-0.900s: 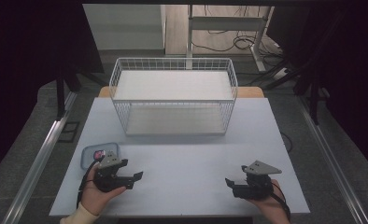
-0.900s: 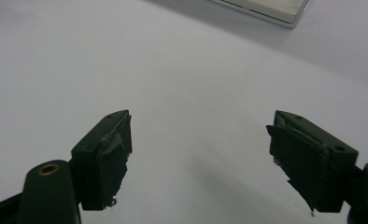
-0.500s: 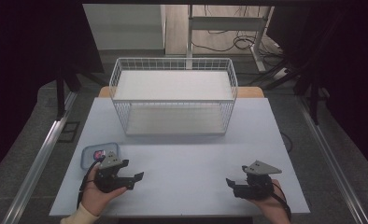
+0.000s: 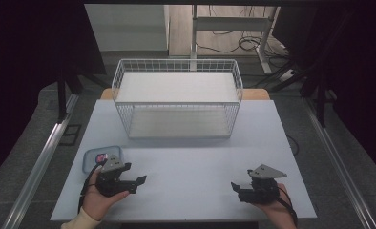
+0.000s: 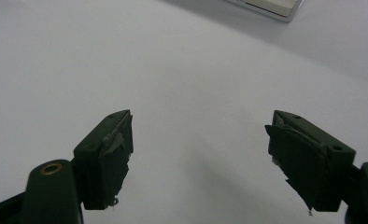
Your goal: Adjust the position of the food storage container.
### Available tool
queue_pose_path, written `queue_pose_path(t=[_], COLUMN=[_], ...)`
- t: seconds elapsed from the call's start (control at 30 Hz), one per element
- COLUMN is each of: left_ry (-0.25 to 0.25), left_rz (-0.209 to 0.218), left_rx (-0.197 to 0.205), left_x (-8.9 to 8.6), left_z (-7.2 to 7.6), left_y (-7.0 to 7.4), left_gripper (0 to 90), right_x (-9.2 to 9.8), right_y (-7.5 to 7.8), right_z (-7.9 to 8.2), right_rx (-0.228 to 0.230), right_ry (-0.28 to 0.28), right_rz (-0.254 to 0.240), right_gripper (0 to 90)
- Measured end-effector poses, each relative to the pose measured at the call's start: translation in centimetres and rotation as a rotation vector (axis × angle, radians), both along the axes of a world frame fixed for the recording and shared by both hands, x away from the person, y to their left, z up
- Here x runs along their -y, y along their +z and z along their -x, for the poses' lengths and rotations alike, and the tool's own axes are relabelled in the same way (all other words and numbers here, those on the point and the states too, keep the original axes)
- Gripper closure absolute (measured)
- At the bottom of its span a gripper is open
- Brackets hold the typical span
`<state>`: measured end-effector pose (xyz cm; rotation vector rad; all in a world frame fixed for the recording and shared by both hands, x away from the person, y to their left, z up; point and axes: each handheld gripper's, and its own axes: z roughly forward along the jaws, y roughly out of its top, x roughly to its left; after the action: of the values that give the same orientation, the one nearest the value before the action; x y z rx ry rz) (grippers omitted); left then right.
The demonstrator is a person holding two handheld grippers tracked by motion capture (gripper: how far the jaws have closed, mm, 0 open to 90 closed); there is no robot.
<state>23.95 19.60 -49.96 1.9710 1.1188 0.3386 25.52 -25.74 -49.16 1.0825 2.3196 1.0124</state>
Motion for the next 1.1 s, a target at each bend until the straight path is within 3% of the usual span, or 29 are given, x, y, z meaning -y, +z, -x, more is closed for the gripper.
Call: queue_pose_path(t=[0.23,0.3,0.53,0.7,0.8,1.1], left_ry=[0.015,0.045,0.094,0.113,0.139,0.185], left_rz=[0.016,0.017,0.008,0.001,-0.010,-0.035], left_rx=[0.036,0.046,0.047,0.058,0.055,0.023], left_x=[-0.5,-1.2,-3.0,-4.3,-5.7,-7.9], left_z=[0.3,0.2,-0.4,-0.3,-0.2,0.1], left_y=[2.4,3.7,5.8,6.6,7.0,6.8], left_gripper=[22.3,22.5,24.7,28.2,30.0,33.4], right_x=[0.0,0.0,0.3,0.4,0.4,0.4], right_y=[0.0,0.0,-0.1,0.0,0.2,0.1], right_z=[0.0,0.0,-0.1,-0.1,-0.2,-0.1], right_rx=[-0.007,-0.007,-0.012,-0.015,-0.028,-0.012], right_ry=[-0.002,0.000,-0.006,-0.008,-0.004,-0.007], right_rz=[-0.012,-0.012,-0.019,-0.024,-0.068,-0.046], right_gripper=[22.2,22.4,22.6,22.6,22.6,22.4])
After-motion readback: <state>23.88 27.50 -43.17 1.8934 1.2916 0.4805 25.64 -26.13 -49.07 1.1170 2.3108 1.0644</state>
